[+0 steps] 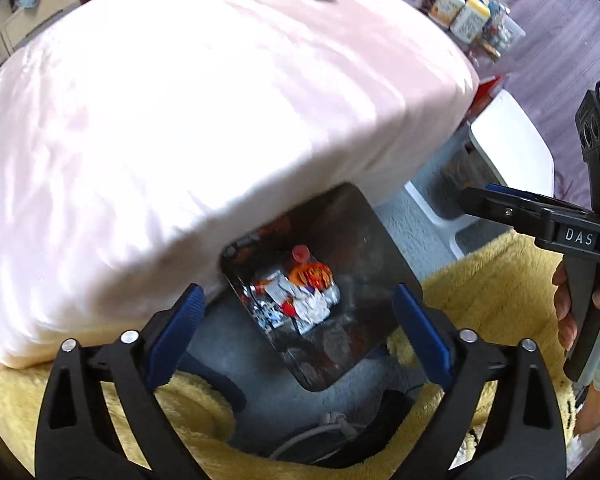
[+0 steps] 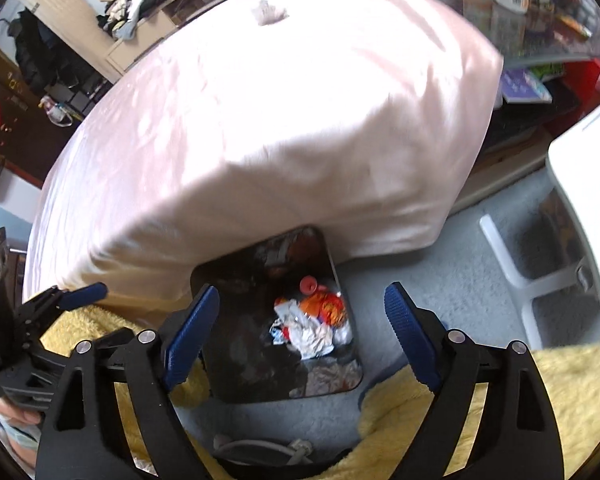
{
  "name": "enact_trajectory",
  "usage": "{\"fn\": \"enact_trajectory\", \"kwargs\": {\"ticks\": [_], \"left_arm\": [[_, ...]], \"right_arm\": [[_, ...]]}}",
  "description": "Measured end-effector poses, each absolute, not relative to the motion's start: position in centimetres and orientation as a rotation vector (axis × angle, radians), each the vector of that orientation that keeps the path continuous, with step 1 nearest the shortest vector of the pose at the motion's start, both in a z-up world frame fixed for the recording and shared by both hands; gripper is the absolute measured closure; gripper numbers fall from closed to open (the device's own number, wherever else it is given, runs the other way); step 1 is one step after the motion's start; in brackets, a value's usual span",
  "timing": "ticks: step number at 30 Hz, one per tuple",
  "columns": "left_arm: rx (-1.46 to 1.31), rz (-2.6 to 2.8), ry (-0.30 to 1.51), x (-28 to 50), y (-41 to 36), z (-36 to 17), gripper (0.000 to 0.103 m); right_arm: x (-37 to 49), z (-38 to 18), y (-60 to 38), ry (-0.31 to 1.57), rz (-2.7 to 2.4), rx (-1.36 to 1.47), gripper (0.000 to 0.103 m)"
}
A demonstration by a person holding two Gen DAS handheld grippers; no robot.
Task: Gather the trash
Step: 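Raise both open tools back over the table toward the foil ball and plastic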
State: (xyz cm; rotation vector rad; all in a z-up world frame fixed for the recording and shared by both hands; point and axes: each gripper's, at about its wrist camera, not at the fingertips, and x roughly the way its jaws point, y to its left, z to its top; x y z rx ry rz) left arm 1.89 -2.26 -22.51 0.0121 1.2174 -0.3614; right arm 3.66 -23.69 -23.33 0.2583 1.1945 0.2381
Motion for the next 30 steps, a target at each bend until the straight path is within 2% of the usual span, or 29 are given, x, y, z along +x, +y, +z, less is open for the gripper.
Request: {"fn": "enact_trajectory", "kwargs": {"ticks": [3,6,16,30], "left_arm": [[0.010,-0.339,1.170,2.9,-1.3,-20.6,0.008],[0.013,-0.298,1.127,4.5,-0.5,-18.9,0.008],[0.015,-0.139,1.080,12.6,3.1,-16.7,0.008],[0.026,-0.063,1.011,24.7,4.2,-15.9,0.008]], "right_arm": [[5.0,-21.3,-24.0,1.146,0.230,0.231,0.016],[6.9,-19.6,-24.2,1.085,0.216,0.209,0.009],[14.8,-16.3,-22.4,0.958,0.228,0.193,0.009],[24.1,-18.0,-19.2,0.935,0.225,0.164,0.009]]}}
